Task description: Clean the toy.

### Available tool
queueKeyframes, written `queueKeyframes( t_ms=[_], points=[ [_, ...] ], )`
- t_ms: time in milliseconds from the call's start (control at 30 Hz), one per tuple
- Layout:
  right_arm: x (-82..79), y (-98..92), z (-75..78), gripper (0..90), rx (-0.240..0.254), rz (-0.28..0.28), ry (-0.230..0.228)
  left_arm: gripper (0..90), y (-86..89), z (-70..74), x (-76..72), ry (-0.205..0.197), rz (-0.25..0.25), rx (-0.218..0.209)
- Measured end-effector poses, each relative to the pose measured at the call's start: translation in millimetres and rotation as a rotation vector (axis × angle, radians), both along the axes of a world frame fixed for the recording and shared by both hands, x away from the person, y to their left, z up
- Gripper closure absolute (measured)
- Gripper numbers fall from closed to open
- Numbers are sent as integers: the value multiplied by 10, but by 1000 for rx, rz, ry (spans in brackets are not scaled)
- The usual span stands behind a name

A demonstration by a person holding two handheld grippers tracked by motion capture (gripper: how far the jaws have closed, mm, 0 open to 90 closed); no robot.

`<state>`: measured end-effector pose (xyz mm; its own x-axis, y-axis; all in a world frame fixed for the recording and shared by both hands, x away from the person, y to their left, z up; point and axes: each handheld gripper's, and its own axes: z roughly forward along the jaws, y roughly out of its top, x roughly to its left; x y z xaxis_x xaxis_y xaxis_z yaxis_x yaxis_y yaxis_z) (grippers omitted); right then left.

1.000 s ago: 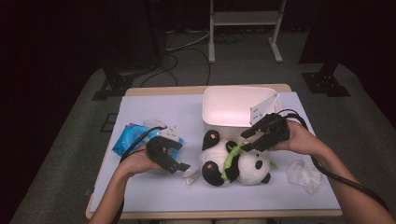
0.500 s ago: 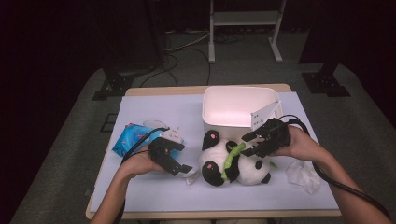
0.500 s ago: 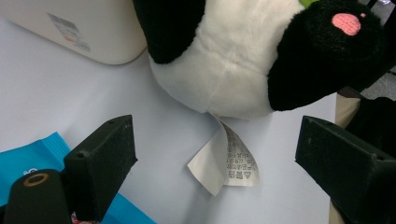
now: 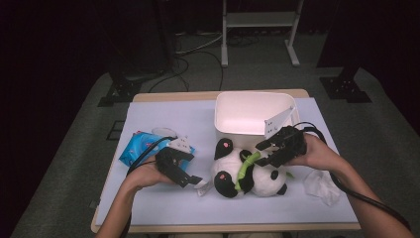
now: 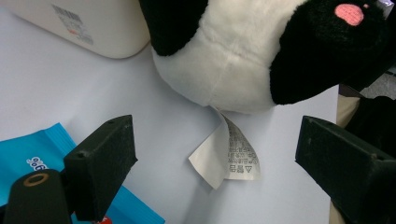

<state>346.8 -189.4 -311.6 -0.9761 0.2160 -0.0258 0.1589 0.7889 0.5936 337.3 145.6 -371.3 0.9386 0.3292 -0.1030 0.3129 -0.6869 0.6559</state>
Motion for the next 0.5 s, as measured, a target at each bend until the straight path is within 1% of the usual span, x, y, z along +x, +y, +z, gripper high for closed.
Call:
queueKeyframes(
  t_ms=[33,67,100,333,433,467,500],
  points=[
    [0,0,0,439,0,0,0,113,0,0,0,0,0,0],
    [7,20,-22,441,-13,2,0,113,3,1,1,-3,-6,11],
    [10,27,-30,442,-16,0,-1,113,3,3,-2,-3,-7,12],
    [28,71,-91,464,-29,1,12,113,4,-7,-9,-2,-2,3],
    [29,95,-100,510,-20,8,15,113,7,-28,-3,5,-1,6],
    [24,100,-102,524,-16,5,18,113,13,-38,3,7,-2,1],
    [24,100,-102,524,-16,5,18,113,13,-38,3,7,-2,1]
  ],
)
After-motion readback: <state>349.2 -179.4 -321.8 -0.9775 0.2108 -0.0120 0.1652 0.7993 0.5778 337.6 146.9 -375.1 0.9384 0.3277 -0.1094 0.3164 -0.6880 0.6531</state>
